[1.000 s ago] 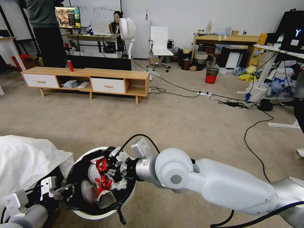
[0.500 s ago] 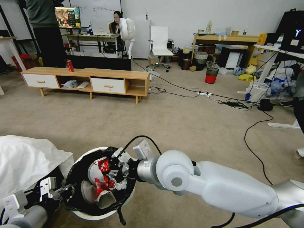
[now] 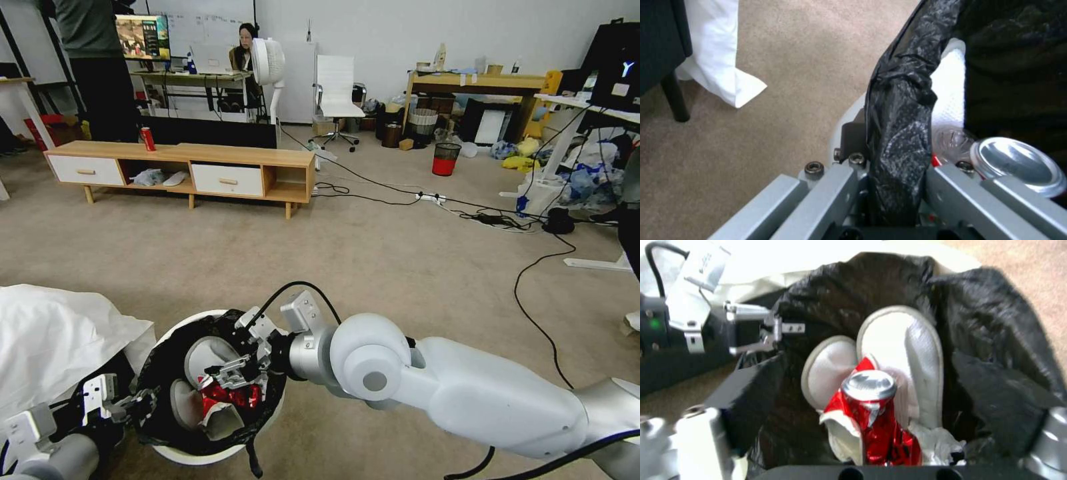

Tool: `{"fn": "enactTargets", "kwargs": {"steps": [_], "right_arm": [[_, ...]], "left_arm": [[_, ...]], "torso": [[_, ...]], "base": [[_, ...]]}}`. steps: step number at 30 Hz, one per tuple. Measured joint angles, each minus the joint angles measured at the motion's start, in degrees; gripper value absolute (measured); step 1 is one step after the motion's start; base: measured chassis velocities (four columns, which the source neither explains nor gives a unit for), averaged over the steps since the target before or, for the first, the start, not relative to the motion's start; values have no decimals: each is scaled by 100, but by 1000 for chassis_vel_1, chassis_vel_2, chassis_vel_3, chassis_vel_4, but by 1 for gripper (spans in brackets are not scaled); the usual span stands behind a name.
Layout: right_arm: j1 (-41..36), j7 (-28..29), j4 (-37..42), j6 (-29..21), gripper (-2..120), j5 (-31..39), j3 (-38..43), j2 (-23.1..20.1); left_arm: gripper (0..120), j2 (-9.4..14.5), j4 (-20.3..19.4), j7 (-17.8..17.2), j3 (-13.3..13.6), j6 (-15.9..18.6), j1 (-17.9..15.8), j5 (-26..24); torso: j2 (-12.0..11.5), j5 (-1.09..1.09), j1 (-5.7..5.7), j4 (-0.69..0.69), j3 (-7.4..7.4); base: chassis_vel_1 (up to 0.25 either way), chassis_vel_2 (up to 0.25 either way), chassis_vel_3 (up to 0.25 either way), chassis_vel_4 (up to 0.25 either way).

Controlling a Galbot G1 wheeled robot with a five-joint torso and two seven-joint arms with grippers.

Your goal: Pick up the trash bin, then pick up the garbage from the floor and place it into the trash bin.

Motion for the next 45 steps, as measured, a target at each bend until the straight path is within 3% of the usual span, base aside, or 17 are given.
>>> {"fn": "enactTargets", "kwargs": {"steps": [7,9,19,22,25,27,30,33,37,40,45], "right_arm": [[30,-192,164,409,100,-23,492,22],[68,-433,251,707,100,-21,925,11],[59,-1106,249,1716,100,-190,1627,105],[-118,-1551,140,2417,100,-485,2255,-105],[-303,-1699,124,2684,100,-616,2602,-332],[-917,-1843,83,3439,100,-1152,3234,-783],[-1374,-1898,18,3777,100,-1531,3610,-1002],[-2251,-1930,-249,4466,100,-2357,4427,-1329],[-2826,-2011,-485,4717,100,-2839,5202,-1421],[-3958,-2139,-551,5029,100,-3453,6431,-1332],[-5089,-2176,-329,5208,100,-4068,7375,-1174]], "left_arm": [[1,-6,44,10,-10,0,-3,36],[1,14,68,11,-36,0,5,38],[1,-11,75,14,-43,0,25,58],[1,-37,67,16,-74,0,50,63],[1,-38,61,17,-99,0,69,85],[1,-53,39,18,-143,0,129,112],[1,-68,35,18,-176,0,166,130],[1,-156,-33,14,-275,0,292,171],[1,-224,-74,6,-302,0,321,209],[1,-357,-126,14,-299,0,379,277],[1,-517,-175,52,-300,1,440,449]], "torso": [[0,0,0,0,0],[0,0,0,0,0],[0,0,0,0,0],[0,0,0,3,0],[0,0,0,0,0],[0,1,0,-1,0],[0,2,0,-2,0],[0,1,0,-1,0],[0,4,-1,1,0],[0,4,-1,-4,0],[0,2,-1,2,-1]], "base": [[0,0,0,0],[0,0,0,0],[0,0,0,0],[0,0,0,0],[0,0,0,0],[0,0,0,0],[0,0,0,0],[0,0,0,0],[0,0,0,0],[0,0,0,0],[0,0,0,0]]}}
